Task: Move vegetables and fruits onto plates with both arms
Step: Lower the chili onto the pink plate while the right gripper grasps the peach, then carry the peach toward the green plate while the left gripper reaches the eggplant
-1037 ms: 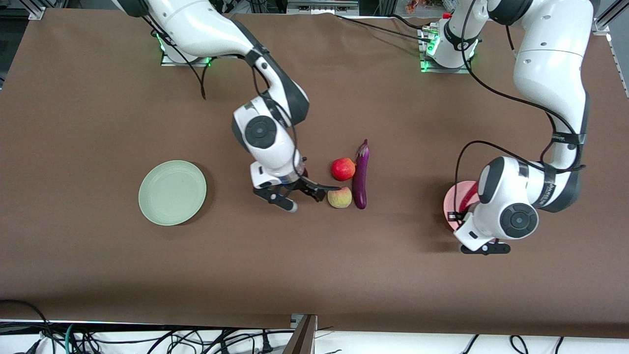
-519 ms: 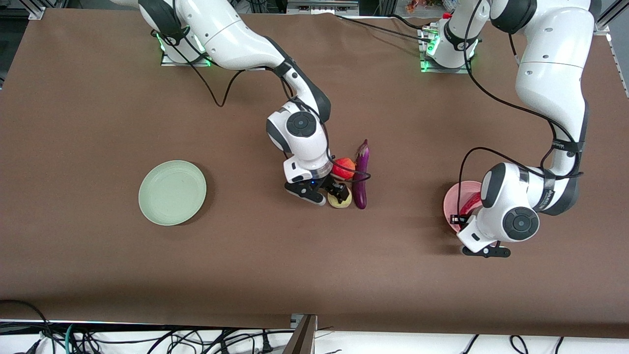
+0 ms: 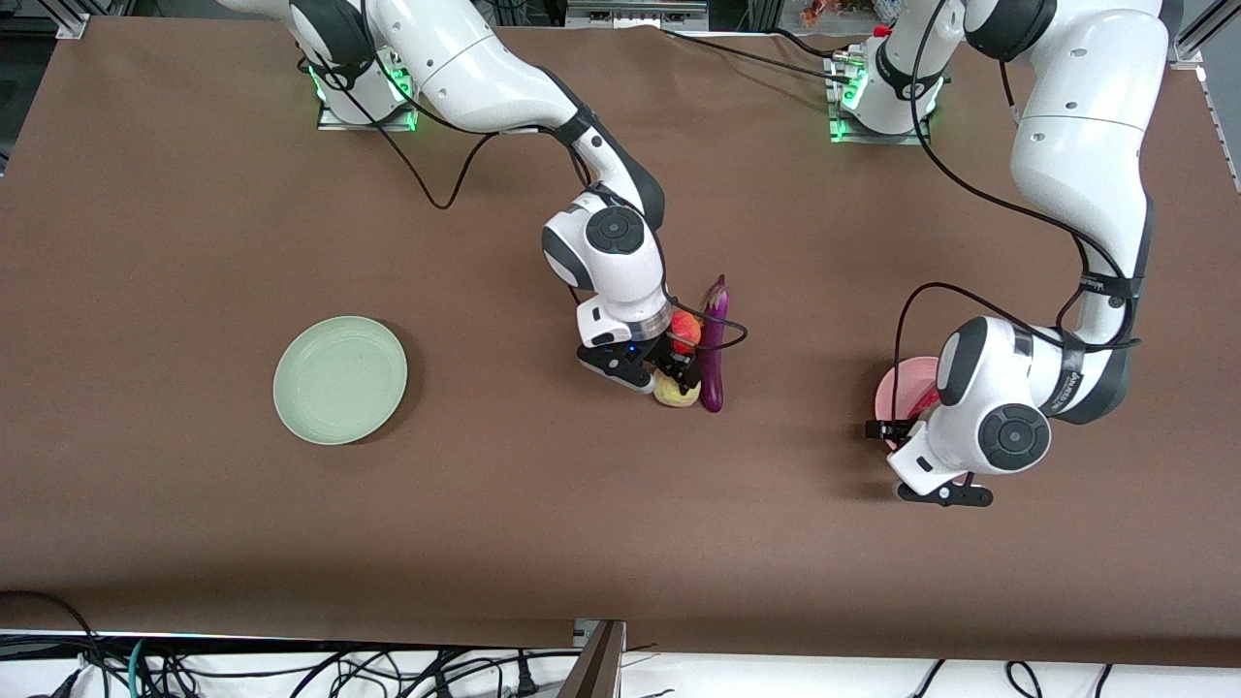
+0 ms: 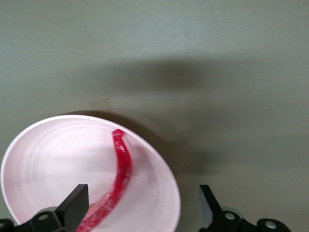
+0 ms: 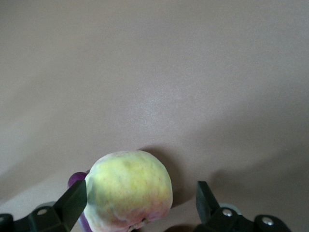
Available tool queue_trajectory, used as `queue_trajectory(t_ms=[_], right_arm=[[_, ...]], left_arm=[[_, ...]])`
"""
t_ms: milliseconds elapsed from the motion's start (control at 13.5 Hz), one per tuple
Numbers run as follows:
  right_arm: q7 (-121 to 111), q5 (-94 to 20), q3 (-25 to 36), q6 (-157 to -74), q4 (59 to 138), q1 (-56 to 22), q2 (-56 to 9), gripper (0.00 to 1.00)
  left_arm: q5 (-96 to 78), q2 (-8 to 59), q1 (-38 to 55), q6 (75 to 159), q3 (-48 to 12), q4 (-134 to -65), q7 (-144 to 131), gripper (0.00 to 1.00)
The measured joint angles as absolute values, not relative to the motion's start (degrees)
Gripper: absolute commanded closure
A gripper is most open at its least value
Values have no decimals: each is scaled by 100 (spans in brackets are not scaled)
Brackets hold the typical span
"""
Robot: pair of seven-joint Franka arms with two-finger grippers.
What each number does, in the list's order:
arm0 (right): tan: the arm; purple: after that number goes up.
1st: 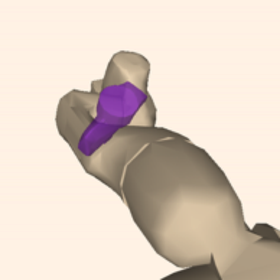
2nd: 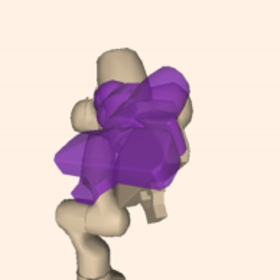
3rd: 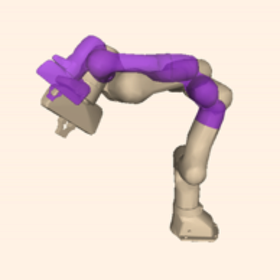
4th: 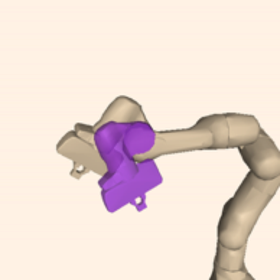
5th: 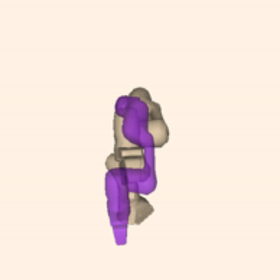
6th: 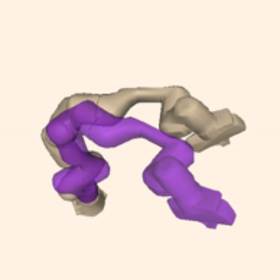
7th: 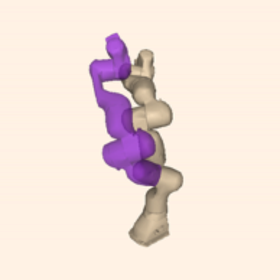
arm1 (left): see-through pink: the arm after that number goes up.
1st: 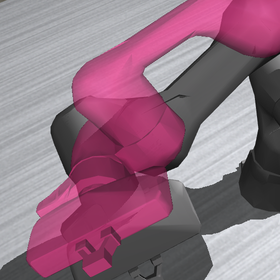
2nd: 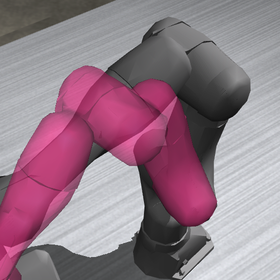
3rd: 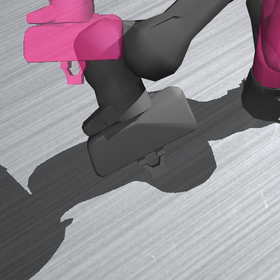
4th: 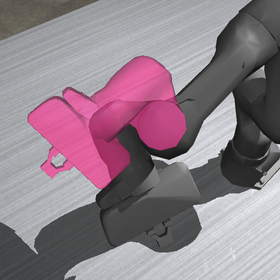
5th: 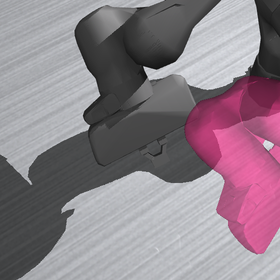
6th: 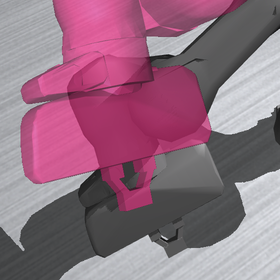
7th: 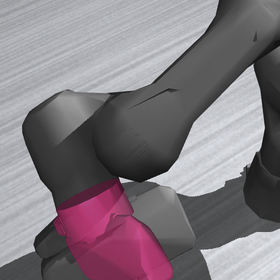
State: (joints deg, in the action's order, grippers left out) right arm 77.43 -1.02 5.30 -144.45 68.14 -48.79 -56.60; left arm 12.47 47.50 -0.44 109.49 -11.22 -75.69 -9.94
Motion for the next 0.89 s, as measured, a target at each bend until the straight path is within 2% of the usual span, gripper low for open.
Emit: queue_trajectory(t_ms=[444, 519, 593, 815, 889], right_arm=[[8123, -102, 530, -14631, 6803, -5033, -5749, 1], [8129, -102, 530, -14669, 6803, -5044, -5786, 6], [8130, -102, 532, -14697, 6802, -5044, -5811, 20], [8130, 41, 538, -14750, 6747, -5046, -5822, 76], [8129, 143, 538, -14749, 6745, -5047, -5822, 87]], left_arm=[[1247, 4709, -26, 10891, -1141, -7560, -995, 0], [1247, 4709, -36, 10888, -1136, -7560, -995, 0], [1247, 4709, -38, 10886, -1137, -7560, -995, 0], [1247, 4709, -26, 10886, -1152, -7560, -995, 0], [1247, 4709, -20, 10886, -1160, -7560, -999, 0]])
